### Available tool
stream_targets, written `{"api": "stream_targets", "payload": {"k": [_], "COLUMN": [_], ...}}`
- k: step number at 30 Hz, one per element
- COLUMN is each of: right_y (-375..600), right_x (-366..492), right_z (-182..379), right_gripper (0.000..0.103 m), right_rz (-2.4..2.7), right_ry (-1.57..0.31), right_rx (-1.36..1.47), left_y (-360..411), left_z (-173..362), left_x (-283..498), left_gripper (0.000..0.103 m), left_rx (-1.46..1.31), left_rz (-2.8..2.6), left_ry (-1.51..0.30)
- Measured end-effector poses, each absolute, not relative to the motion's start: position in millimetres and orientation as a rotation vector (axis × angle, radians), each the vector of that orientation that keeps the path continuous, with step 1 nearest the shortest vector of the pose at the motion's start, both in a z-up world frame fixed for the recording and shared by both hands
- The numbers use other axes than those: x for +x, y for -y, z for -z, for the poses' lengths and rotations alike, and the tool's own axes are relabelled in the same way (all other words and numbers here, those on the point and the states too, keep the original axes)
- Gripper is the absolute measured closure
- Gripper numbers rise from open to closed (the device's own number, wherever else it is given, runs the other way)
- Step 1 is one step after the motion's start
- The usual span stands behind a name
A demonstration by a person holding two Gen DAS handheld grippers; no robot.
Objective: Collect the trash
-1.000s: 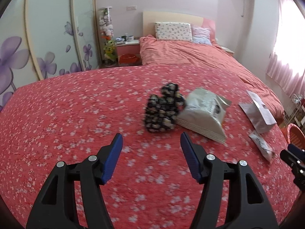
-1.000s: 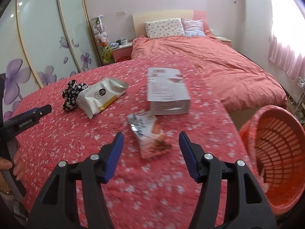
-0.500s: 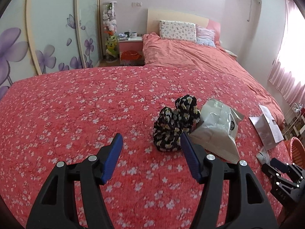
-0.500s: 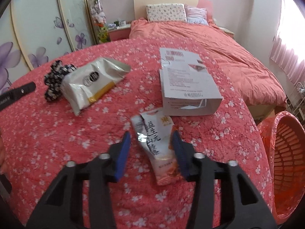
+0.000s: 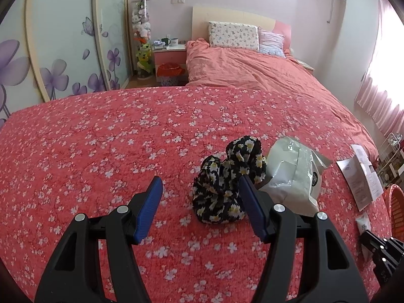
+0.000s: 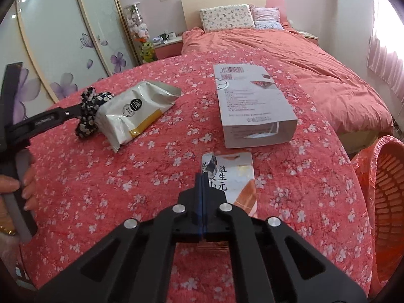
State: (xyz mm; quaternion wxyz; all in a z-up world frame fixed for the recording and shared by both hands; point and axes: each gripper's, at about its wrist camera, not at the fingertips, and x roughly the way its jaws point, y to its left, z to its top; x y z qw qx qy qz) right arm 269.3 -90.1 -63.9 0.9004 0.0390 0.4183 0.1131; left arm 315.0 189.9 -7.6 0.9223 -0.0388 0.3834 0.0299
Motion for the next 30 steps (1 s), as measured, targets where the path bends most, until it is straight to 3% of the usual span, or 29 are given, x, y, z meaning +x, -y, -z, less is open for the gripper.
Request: {"api": "stream_targets", "payload": {"k": [1,3,4,5,8,21,23,24,25,26,30], "right_y": [92,96,97,100,102,119,115,115,116,117,126], "right_x": [268,268,268,269,265,257,257,257,261,263,269], "right_z": [63,62,61,58,52,43,43,44,47,50,60], "right_gripper": [0.098,0.077,0.054,0.049,0.047,0.048,0.062,0.064,0.074,0.092,0.092], "right_rz": [-0.238,-0.22,-0.205,-0.184,-0.166,-0.258,-0.225,-0.216,-0.193,-0.176,-0.107], "right_ry": [-0.866,-0.862,-0.856,-0.836,-0.795,-0.768,-0.765,-0.773,-0.794,-0.809,-0.843], "right_rx": [0.09,0.097,0.092,0.083,0.063,0.17,0.138,0.132,0.13,0.132,0.124], "left_y": [-189,-188,-187,-187,-186,-192,-193,-194,-195,-196,-195], "left_z": [7,8,8,8,8,7,7,8,8,8,8], "left_x": [316,316,316,316,315,309,309,309,308,308,307], "left_gripper": [0.04,0.04,0.04,0.04,0.04,0.04,0.04,0.04,0.04,0.04,0.04], "left_rx": [-0.078,-0.074,-0.071,-0.068,-0.063,-0.073,-0.074,-0.076,-0.078,-0.079,-0.079], "left_rz": [-0.06,-0.058,-0.057,-0.058,-0.06,-0.063,-0.067,-0.066,-0.064,-0.064,-0.056], "left_ry": [-0.788,-0.789,-0.789,-0.789,-0.789,-0.778,-0.778,-0.78,-0.781,-0.78,-0.779]}}
